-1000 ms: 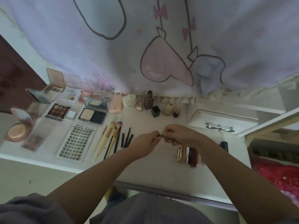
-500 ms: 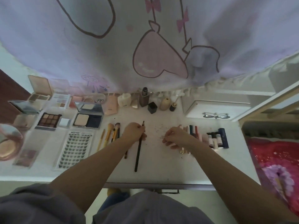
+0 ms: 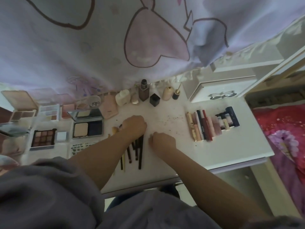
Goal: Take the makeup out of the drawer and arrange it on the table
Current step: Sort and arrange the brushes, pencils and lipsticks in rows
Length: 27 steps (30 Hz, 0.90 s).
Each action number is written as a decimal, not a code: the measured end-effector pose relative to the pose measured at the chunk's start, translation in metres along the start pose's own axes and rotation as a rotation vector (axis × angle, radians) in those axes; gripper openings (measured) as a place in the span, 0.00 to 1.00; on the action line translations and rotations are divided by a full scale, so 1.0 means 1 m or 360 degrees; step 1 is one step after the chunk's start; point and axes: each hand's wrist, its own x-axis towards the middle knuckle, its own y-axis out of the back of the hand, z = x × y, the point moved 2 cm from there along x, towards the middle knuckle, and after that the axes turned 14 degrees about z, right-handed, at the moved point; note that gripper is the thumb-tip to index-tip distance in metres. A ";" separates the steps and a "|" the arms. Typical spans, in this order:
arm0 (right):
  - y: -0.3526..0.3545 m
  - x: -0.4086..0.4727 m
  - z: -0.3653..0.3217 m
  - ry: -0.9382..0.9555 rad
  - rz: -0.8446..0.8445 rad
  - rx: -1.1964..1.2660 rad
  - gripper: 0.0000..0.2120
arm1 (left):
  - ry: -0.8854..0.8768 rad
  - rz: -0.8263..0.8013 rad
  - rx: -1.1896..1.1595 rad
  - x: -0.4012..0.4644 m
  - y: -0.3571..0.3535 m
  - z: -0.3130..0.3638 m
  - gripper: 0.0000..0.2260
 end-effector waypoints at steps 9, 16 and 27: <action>0.040 0.010 0.048 -0.0033 0.0242 0.0091 0.19 | -0.0046 0.0148 0.0042 0.004 0.008 0.004 0.16; 0.086 0.052 0.127 -0.0175 0.0291 0.0025 0.13 | -0.0180 0.0077 -0.0414 -0.026 -0.016 0.101 0.12; 0.078 0.095 0.123 0.0129 0.0053 -0.0364 0.18 | 0.0291 -0.0066 -0.0541 -0.016 -0.050 0.168 0.21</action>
